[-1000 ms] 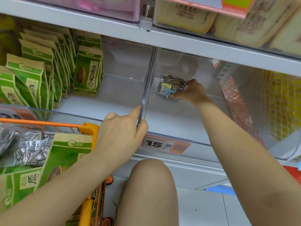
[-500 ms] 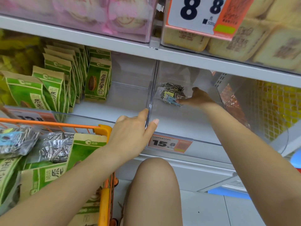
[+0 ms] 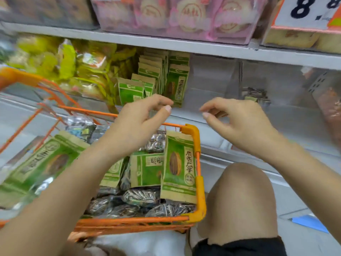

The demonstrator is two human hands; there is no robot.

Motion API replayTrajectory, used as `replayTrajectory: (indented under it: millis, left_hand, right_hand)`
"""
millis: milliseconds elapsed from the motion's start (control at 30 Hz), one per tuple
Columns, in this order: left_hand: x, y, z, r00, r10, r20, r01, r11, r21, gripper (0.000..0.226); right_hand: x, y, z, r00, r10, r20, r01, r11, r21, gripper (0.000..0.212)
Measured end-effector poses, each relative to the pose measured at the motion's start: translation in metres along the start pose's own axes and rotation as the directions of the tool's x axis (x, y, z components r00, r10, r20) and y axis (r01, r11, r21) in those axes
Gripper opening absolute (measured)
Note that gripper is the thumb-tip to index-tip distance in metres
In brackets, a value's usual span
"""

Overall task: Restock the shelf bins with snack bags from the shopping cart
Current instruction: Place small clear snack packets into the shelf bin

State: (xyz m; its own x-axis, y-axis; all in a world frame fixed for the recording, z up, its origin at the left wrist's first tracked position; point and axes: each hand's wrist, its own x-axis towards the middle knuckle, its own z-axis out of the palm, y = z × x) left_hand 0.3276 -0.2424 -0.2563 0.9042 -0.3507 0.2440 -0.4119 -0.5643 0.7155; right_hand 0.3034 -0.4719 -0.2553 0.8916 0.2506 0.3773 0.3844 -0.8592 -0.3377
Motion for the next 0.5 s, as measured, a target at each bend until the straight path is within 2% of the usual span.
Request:
replayTrajectory:
  millis: [133, 233, 367, 500]
  left_hand:
    - [-0.039, -0.025, -0.040, 0.997, -0.038, 0.065, 0.022, 0.974, 0.227, 0.028]
    - [-0.062, -0.051, -0.068, 0.990, -0.139, 0.037, 0.116, 0.921, 0.373, 0.039]
    - [-0.082, -0.081, -0.093, 0.986, -0.159, -0.053, 0.154, 0.737, 0.658, 0.043]
    - [-0.091, -0.092, -0.102, 0.979, -0.183, -0.092, 0.190, 0.645, 0.740, 0.054]
  right_hand:
    - [-0.008, -0.038, 0.035, 0.947, -0.195, 0.255, 0.218, 0.974, -0.067, 0.031]
    - [-0.005, -0.052, 0.057, 0.893, -0.244, 0.379, 0.299, 0.950, -0.092, 0.039]
    - [0.011, -0.072, 0.075, 0.877, -0.215, 0.430, 0.313, 0.935, -0.169, 0.056]
    - [0.041, -0.087, 0.101, 0.858, -0.226, 0.461, 0.350, 0.914, -0.205, 0.072]
